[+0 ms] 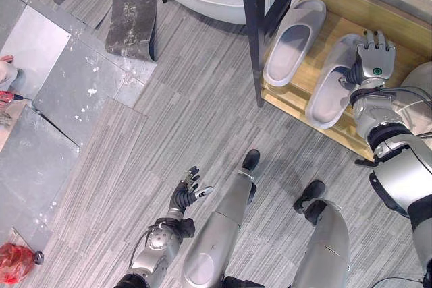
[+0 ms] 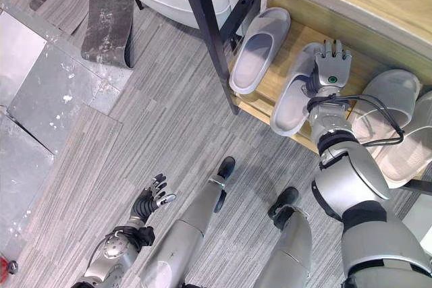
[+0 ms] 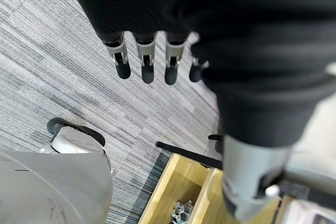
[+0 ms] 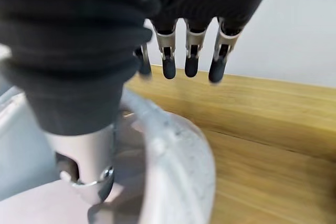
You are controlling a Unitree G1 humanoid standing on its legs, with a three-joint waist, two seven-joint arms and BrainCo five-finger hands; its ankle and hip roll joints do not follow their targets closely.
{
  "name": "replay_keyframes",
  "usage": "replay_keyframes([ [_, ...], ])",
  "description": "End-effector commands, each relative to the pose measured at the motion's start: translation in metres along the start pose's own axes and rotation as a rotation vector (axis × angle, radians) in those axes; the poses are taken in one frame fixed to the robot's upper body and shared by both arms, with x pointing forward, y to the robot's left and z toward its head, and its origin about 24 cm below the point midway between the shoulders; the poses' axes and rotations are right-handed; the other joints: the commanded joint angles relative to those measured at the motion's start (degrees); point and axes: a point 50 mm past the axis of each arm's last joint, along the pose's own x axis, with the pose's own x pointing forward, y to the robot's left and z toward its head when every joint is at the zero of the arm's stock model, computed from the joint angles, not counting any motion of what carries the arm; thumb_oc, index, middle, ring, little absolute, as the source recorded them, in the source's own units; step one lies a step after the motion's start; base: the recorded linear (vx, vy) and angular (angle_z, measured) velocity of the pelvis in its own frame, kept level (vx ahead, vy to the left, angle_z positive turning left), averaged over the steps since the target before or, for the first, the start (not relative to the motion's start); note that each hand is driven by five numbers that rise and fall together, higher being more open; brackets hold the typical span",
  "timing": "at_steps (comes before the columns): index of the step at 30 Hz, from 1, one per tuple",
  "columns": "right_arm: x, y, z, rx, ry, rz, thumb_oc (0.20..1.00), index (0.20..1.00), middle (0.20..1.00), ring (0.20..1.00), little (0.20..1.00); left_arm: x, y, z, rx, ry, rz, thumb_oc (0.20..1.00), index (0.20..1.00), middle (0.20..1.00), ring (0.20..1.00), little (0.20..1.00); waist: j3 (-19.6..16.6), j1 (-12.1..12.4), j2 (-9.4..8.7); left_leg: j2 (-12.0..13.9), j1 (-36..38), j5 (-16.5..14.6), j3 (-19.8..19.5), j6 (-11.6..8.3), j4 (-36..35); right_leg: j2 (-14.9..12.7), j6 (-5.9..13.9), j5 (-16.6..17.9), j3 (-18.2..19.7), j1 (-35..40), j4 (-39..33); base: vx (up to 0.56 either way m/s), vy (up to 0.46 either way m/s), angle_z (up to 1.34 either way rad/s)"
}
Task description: Arrange the slippers neatly on the shoe rack.
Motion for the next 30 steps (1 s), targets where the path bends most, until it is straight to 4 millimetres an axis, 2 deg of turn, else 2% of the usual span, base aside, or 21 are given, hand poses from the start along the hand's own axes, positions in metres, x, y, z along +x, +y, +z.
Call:
replay_keyframes([
  [1,0.016,-0.027,-0.015,0.024,0.058,-0.116,1.0,1.0,1.0,1.0,1.0,0.0,0.009,0.005,0.013,-0.032,0.027,1.0,1.0,1.0,1.0,1.0,1.1,0.4,0.89,1.5,2.6,-7.6,-0.1,0.72,1.7,2.0,1.64,-3.4,2.4,4.3,-2.6,0.0,0.0,0.0],
  [8,0.02,-0.039,0.016,0.22,0.033,-0.192,1.0,1.0,1.0,1.0,1.0,0.002,0.012,0.005,0.024,-0.023,0.049,1.0,1.0,1.0,1.0,1.0,1.3,-1.0,0.35,2.2,5.4,-7.4,0.4,0.55,-0.3,2.6,1.9,-2.4,2.2,6.9,-5.2,0.0,0.001,-0.01],
  [10,0.018,-0.047,0.04,0.401,0.011,-0.233,1.0,1.0,1.0,1.0,1.0,0.001,0.013,0.002,0.016,-0.009,0.071,1.0,1.0,1.0,1.0,1.0,1.6,-2.5,-0.23,2.8,7.5,-7.0,0.7,0.36,-2.0,3.1,1.94,-1.8,2.2,8.7,-7.0,0.01,-0.007,-0.06],
  [11,0.013,-0.048,0.053,0.55,0.017,-0.247,1.0,1.0,1.0,1.0,1.0,0.001,0.012,-0.003,0.011,0.008,0.083,1.0,1.0,1.0,1.0,1.0,1.8,-3.2,-0.35,3.0,8.2,-7.0,0.9,0.34,-2.5,3.3,1.98,-1.5,2.2,9.4,-7.7,0.0,-0.011,-0.16],
  [12,0.008,-0.044,0.057,0.634,0.035,-0.236,1.0,1.0,1.0,1.0,1.0,0.0,0.012,-0.005,0.013,0.018,0.09,1.0,1.0,1.0,1.0,1.0,1.8,-3.4,-0.39,3.2,8.6,-6.9,0.9,0.31,-2.9,3.4,2.03,-1.4,2.1,9.8,-8.3,0.0,-0.003,-0.21],
  [13,0.0,-0.04,0.068,0.883,0.105,-0.225,1.0,1.0,1.0,1.0,1.0,0.002,0.01,-0.006,0.004,0.021,0.097,1.0,1.0,1.0,1.0,1.0,2.0,-4.0,-0.2,3.3,9.0,-6.8,1.0,0.27,-3.2,3.5,2.05,-1.2,2.2,10.3,-8.7,0.0,-0.002,-0.2],
  [14,-0.005,-0.036,0.07,0.909,0.109,-0.213,1.0,1.0,1.0,1.0,1.0,0.001,0.01,-0.008,0.006,0.028,0.102,1.0,1.0,1.0,1.0,1.0,1.9,-4.0,-0.38,3.3,9.2,-6.9,1.1,0.27,-3.3,3.6,2.04,-1.2,2.2,10.5,-8.9,-0.01,0.004,-0.11],
  [15,-0.02,-0.021,0.075,1.169,0.248,-0.19,1.0,1.0,1.0,1.0,1.0,0.002,0.008,-0.011,0.014,0.043,0.105,1.0,1.0,1.0,1.0,1.0,2.2,-4.7,-0.11,3.4,9.6,-7.0,1.3,0.27,-3.3,3.5,2.03,-1.3,2.1,11.0,-9.1,0.0,0.003,-0.05],
  [16,-0.021,-0.021,0.074,1.171,0.25,-0.189,1.0,1.0,1.0,1.0,1.0,0.001,0.009,-0.011,0.017,0.045,0.105,1.0,1.0,1.0,1.0,1.0,2.1,-4.6,-0.2,3.4,9.6,-7.0,1.3,0.26,-3.3,3.5,2.03,-1.4,2.1,11.0,-9.1,0.0,0.001,-0.05],
  [17,-0.029,-0.008,0.069,1.175,0.311,-0.176,1.0,1.0,1.0,1.0,1.0,0.0,0.009,-0.014,0.035,0.056,0.106,1.0,1.0,1.0,1.0,1.0,2.0,-4.8,0.02,3.5,10.0,-7.0,1.3,0.25,-3.6,3.6,2.07,-1.5,1.9,11.3,-9.3,0.0,-0.003,-0.06],
  [18,-0.03,-0.008,0.069,1.175,0.312,-0.176,1.0,1.0,1.0,1.0,1.0,0.0,0.009,-0.015,0.036,0.057,0.106,1.0,1.0,1.0,1.0,1.0,2.0,-4.8,0.01,3.5,10.0,-7.0,1.3,0.24,-3.7,3.6,2.07,-1.5,1.9,11.4,-9.3,0.0,-0.006,-0.07],
  [19,-0.041,0.006,0.067,1.252,0.399,-0.153,1.0,1.0,1.0,1.0,1.0,0.002,0.006,-0.015,0.044,0.058,0.114,1.0,1.0,1.0,1.0,1.0,1.9,-5.1,0.15,3.6,10.3,-7.0,1.4,0.24,-3.7,3.7,2.09,-1.5,1.9,11.6,-9.4,0.0,0.0,0.0],
  [21,-0.046,0.012,0.066,1.259,0.418,-0.133,1.0,1.0,1.0,1.0,1.0,0.002,0.005,-0.016,0.046,0.061,0.112,1.0,1.0,1.0,1.0,1.0,1.8,-5.1,0.24,3.6,10.4,-7.1,1.4,0.24,-3.7,3.7,2.12,-1.5,2.0,11.7,-9.4,0.0,0.0,0.0],
  [22,-0.053,0.026,0.064,1.289,0.477,-0.064,1.0,1.0,1.0,1.0,1.0,0.003,0.006,-0.015,0.048,0.058,0.112,1.0,1.0,1.0,1.0,1.0,1.8,-4.9,0.4,3.6,10.5,-7.1,1.5,0.24,-3.6,3.6,2.21,-1.4,1.8,12.0,-9.6,0.0,0.0,0.0],
  [27,-0.058,0.039,0.063,1.299,0.537,0.015,1.0,1.0,1.0,1.0,1.0,0.006,0.006,-0.016,0.062,0.068,0.117,1.0,1.0,1.0,1.0,1.0,1.8,-4.6,0.49,3.7,10.4,-7.0,1.5,0.21,-3.6,3.6,2.23,-1.3,1.8,11.9,-9.6,0.0,0.0,0.0],
  [30,-0.062,0.049,0.066,1.364,0.616,0.086,1.0,1.0,1.0,1.0,1.0,0.009,0.003,-0.017,0.072,0.076,0.111,1.0,1.0,1.0,1.0,1.0,2.0,-4.2,0.62,3.7,10.2,-6.9,1.5,0.26,-3.4,3.7,2.26,-1.4,1.7,11.8,-9.5,0.0,0.0,0.0],
])
